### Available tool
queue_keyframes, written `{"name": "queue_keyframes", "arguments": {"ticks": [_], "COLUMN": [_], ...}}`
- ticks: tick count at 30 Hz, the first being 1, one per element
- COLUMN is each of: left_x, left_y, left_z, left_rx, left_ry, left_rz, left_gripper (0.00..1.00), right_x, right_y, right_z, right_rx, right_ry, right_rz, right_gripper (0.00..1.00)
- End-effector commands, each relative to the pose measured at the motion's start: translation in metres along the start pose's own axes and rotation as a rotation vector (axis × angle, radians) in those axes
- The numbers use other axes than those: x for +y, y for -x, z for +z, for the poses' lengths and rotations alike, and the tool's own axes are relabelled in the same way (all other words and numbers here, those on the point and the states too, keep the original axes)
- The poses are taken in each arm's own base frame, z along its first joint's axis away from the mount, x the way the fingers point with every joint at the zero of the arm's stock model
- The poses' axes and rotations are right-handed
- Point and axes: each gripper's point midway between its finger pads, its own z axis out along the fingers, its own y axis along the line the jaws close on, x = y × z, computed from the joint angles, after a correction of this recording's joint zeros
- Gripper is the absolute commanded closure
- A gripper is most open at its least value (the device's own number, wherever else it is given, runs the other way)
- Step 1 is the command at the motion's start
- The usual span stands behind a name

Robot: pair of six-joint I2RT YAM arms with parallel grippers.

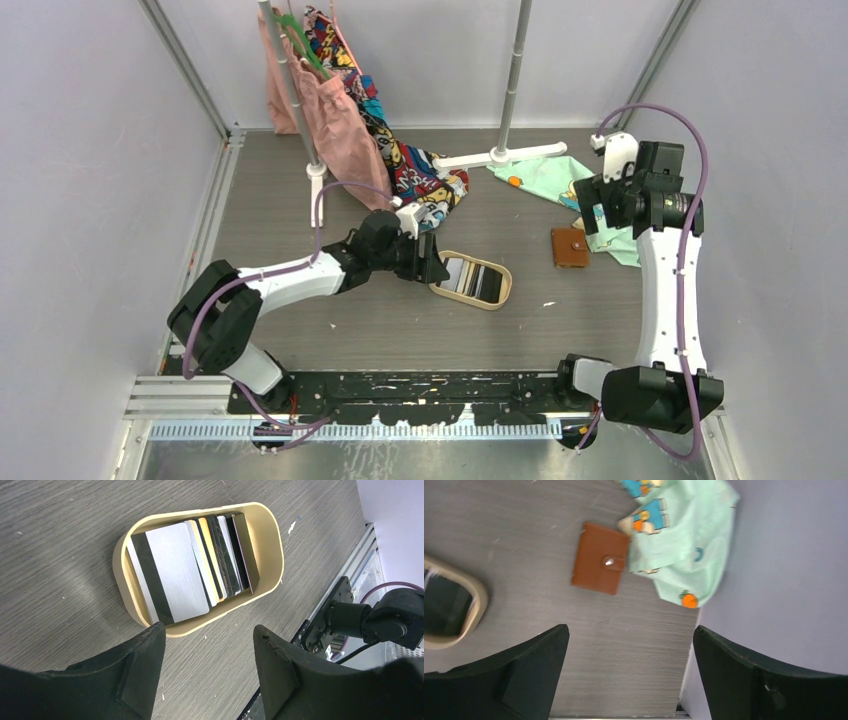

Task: Put the credit cards into the card holder
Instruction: Move the card holder to the center of the board.

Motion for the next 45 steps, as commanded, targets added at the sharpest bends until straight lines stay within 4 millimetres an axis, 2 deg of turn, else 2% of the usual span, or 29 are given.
{"name": "queue_keyframes", "arguments": {"ticks": [1, 4, 7, 8, 14, 18, 22, 26, 33, 39, 45], "left_x": [-0.021, -0.018, -0.023, -0.025, -0.028, -0.034, -0.037, -0.033, -0.032, -0.034, -0.026], "left_y": [0.02, 0.017, 0.018, 0.019, 0.02, 0.021, 0.023, 0.017, 0.01, 0.01, 0.008], "left_z": [-0.007, -0.013, -0.021, -0.025, -0.04, -0.039, -0.035, -0.033, -0.037, -0.037, -0.035], "left_rx": [-0.059, -0.08, -0.095, -0.102, -0.164, -0.174, -0.199, -0.191, -0.188, -0.19, -0.182], "left_ry": [-0.064, -0.056, -0.071, -0.076, -0.097, -0.136, -0.17, -0.165, -0.178, -0.19, -0.152], "left_rz": [0.062, 0.057, 0.061, 0.065, 0.11, 0.127, 0.129, 0.135, 0.141, 0.148, 0.164], "left_gripper": [0.35, 0.35, 0.35, 0.34, 0.34, 0.34, 0.34, 0.34, 0.34, 0.34, 0.34], "right_x": [0.059, 0.093, 0.104, 0.103, 0.068, 0.055, 0.04, 0.032, 0.043, 0.056, 0.075], "right_y": [0.002, 0.002, 0.006, 0.004, -0.016, -0.047, -0.071, -0.082, -0.109, -0.125, -0.131], "right_z": [-0.028, -0.022, 0.006, 0.018, 0.088, 0.132, 0.159, 0.174, 0.179, 0.187, 0.183], "right_rx": [-0.045, -0.054, -0.093, -0.087, 0.02, 0.139, 0.224, 0.266, 0.355, 0.431, 0.465], "right_ry": [0.373, 0.57, 0.625, 0.608, 0.411, 0.327, 0.248, 0.218, 0.347, 0.43, 0.524], "right_rz": [-0.158, -0.079, 0.025, 0.059, 0.189, 0.24, 0.25, 0.282, 0.389, 0.404, 0.366], "right_gripper": [0.0, 0.0, 0.01, 0.03, 0.25, 0.31, 0.36, 0.36, 0.35, 0.34, 0.44]}}
